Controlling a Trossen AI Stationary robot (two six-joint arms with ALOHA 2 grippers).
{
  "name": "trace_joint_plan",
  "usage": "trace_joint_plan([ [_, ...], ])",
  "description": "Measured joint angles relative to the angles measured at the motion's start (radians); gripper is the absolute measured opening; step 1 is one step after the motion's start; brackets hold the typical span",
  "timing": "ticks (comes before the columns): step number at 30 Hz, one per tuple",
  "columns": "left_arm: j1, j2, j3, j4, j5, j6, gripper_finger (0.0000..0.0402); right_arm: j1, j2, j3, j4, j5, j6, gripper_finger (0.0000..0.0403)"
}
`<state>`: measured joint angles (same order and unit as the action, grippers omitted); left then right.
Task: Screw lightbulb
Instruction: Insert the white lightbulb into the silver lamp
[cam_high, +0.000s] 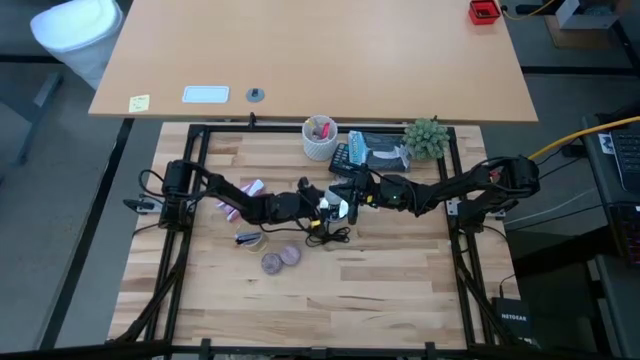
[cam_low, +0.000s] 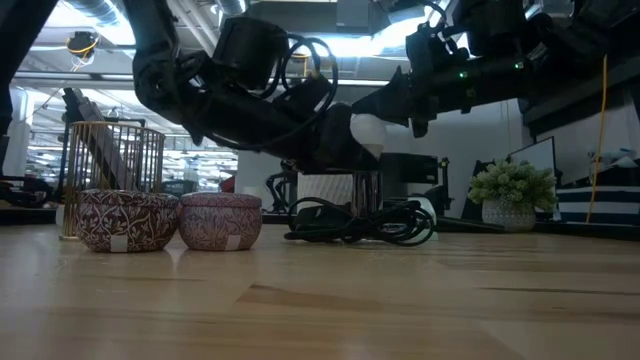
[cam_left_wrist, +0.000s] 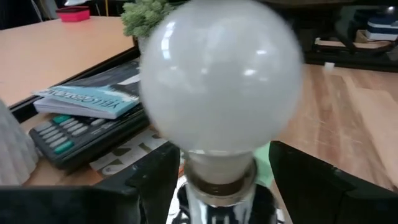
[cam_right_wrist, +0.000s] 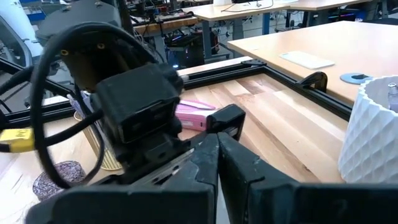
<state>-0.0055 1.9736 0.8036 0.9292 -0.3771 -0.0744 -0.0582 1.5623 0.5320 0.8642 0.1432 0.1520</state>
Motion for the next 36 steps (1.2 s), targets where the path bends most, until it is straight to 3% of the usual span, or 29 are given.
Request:
trace_joint_plan([
  [17, -0.013, -0.052, -0.001, -0.058, -0.014, -0.004, 0.0237, 0.000, 0.000, 0.000, 0.000, 0.002, 0.000, 0.0014],
  [24, -0.014, -0.072, 0.000, -0.109, -0.011, -0.080, 0.0237, -0.001, 0.000, 0.000, 0.000, 0.002, 0.000, 0.0014],
  [36, -0.015, -0.202, 0.000, -0.362, -0.011, -0.083, 0.0237, -0.001, 0.000, 0.000, -0.001, 0.002, 0.000, 0.0014],
])
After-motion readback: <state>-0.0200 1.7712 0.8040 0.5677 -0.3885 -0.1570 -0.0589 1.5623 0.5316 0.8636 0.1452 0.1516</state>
